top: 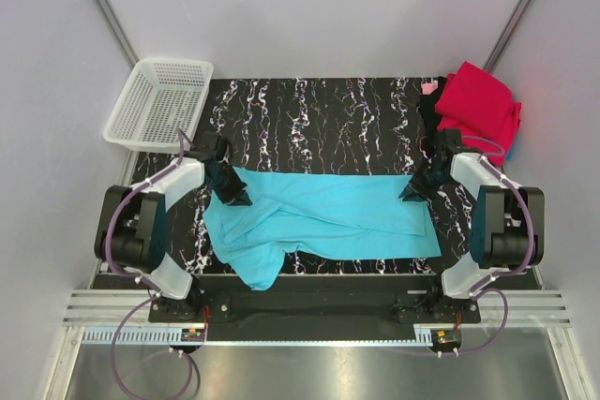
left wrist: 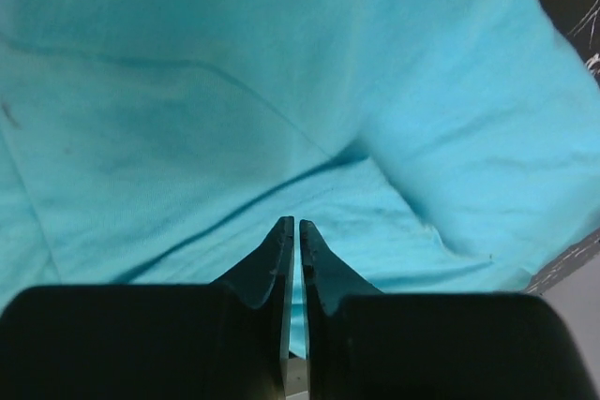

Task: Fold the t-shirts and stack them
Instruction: Fold the tshirt

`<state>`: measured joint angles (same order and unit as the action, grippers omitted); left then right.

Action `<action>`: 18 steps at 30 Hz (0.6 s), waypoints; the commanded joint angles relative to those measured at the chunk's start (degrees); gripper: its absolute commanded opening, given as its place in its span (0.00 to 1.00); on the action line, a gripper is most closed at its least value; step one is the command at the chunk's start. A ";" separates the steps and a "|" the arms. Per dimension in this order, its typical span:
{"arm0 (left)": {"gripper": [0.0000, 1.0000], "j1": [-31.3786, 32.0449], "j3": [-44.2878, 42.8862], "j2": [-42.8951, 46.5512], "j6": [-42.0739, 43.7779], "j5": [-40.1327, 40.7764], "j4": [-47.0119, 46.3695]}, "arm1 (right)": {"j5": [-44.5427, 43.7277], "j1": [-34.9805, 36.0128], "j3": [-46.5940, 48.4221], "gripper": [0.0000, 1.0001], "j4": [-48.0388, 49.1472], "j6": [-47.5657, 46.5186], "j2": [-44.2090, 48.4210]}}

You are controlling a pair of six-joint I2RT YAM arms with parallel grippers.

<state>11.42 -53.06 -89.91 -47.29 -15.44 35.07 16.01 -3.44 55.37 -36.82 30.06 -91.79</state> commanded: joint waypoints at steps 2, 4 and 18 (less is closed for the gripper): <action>0.10 -0.78 -5.12 -3.59 3.16 -0.55 -2.11 | -3.26 -0.16 2.28 0.23 0.79 -1.41 1.61; 0.09 -0.79 -5.56 -5.18 3.43 -0.29 -2.02 | -7.89 -0.16 2.98 0.23 0.34 -1.24 2.58; 0.06 -1.66 -7.76 -11.52 5.27 0.68 -2.02 | -20.41 -0.86 6.32 0.25 -4.58 -3.17 -1.46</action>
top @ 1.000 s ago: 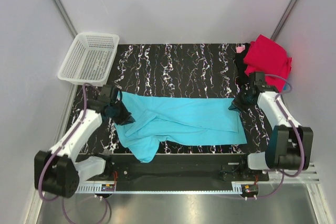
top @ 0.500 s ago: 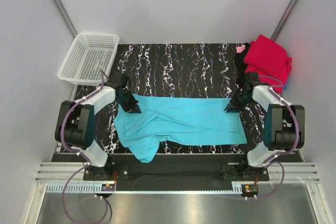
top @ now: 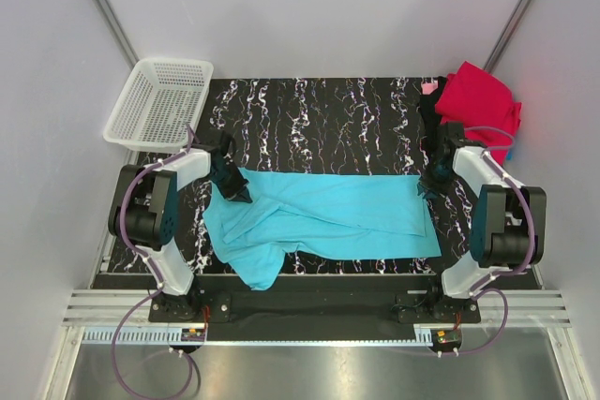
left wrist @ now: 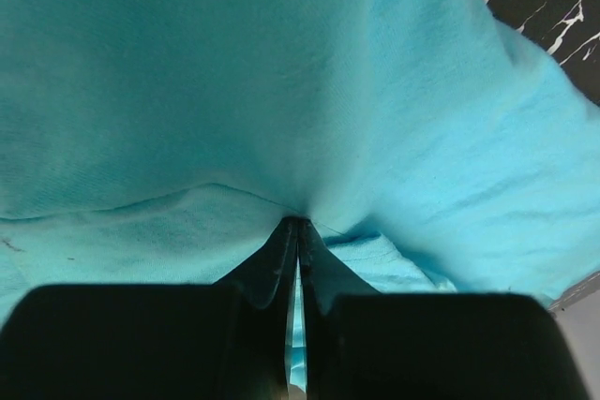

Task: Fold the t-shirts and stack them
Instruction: Fold the tshirt

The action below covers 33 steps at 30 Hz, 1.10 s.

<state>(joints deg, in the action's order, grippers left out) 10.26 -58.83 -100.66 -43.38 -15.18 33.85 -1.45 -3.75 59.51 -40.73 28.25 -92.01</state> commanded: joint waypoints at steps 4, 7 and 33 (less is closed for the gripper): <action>0.06 -0.59 -1.90 -0.68 1.63 0.33 -0.80 | -1.19 -0.91 2.11 0.25 0.65 -2.41 -2.47; 0.05 -0.68 -1.73 -0.50 2.07 -0.02 -0.80 | -0.83 -1.52 2.28 0.29 1.18 -3.02 -3.96; 0.04 -1.47 -0.67 0.29 2.77 -0.73 -0.89 | 9.27 -4.69 -0.09 0.19 7.68 -5.84 -7.75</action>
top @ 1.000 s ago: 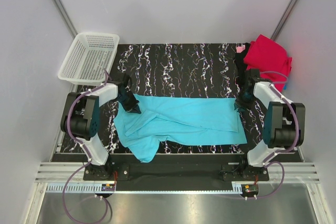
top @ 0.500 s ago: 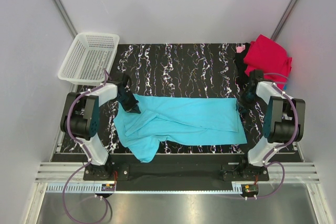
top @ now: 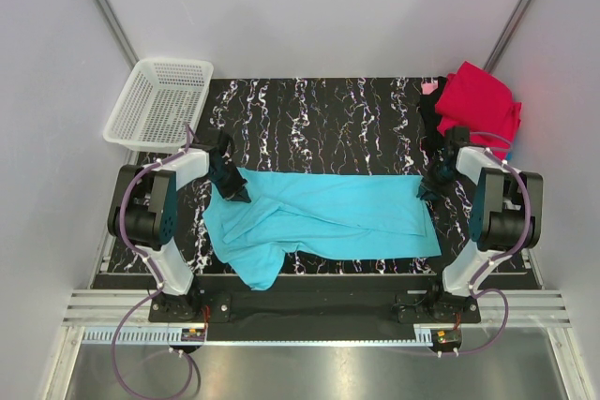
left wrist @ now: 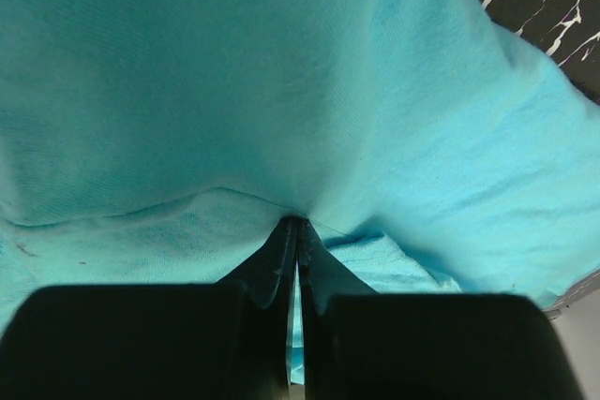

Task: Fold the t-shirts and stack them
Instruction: Fold the tshirt

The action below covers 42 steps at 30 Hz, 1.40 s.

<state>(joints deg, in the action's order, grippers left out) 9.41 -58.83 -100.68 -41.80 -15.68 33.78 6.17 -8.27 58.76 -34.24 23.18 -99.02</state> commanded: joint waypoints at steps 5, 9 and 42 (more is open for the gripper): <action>0.03 -0.71 -0.67 0.05 1.20 0.04 -0.82 | 0.33 -0.16 0.56 0.00 1.02 -0.42 -0.12; 0.00 -0.88 -1.11 -0.56 0.49 0.91 -0.91 | -3.00 -0.16 1.70 0.00 -0.56 -0.06 2.25; 0.00 -0.88 -7.35 -7.07 -0.30 -0.93 -1.08 | -3.01 -0.16 11.20 0.34 -5.75 -2.00 3.83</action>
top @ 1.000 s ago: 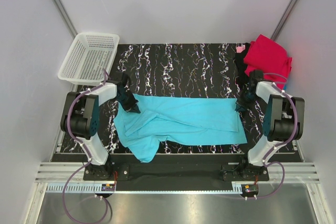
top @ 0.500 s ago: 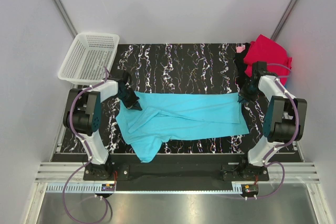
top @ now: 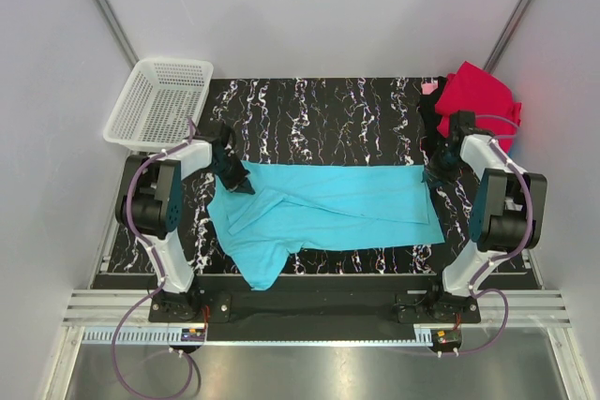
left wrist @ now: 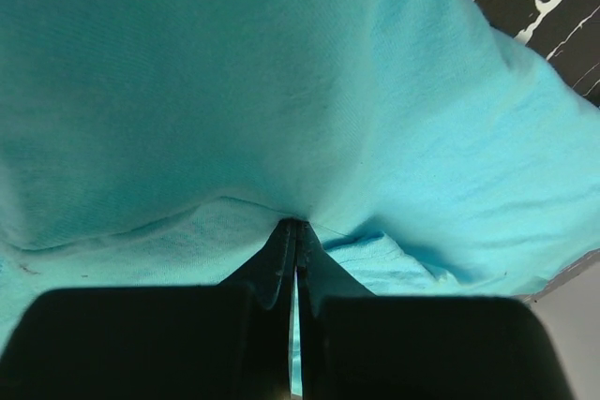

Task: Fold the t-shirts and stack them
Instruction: Fold the tshirt

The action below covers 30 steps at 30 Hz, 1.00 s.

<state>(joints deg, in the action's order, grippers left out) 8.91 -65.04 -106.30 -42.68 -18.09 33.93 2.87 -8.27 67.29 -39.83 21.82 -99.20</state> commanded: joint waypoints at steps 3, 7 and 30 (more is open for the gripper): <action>0.00 -0.38 -1.93 -1.80 0.84 1.65 -1.15 | 3.69 -0.16 3.99 0.34 -0.24 -1.08 4.02; 0.00 -0.47 -3.34 -3.56 0.75 1.21 -1.06 | 11.87 -0.08 4.00 0.34 1.24 -0.99 1.73; 0.03 -2.05 -17.66 -11.73 2.68 2.53 6.23 | 19.10 1.94 17.60 0.35 -0.15 -0.55 -20.59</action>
<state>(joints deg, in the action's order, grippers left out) 7.86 -79.15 -115.96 -41.67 -18.37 39.31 24.95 -6.70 79.26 -39.03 21.67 -117.12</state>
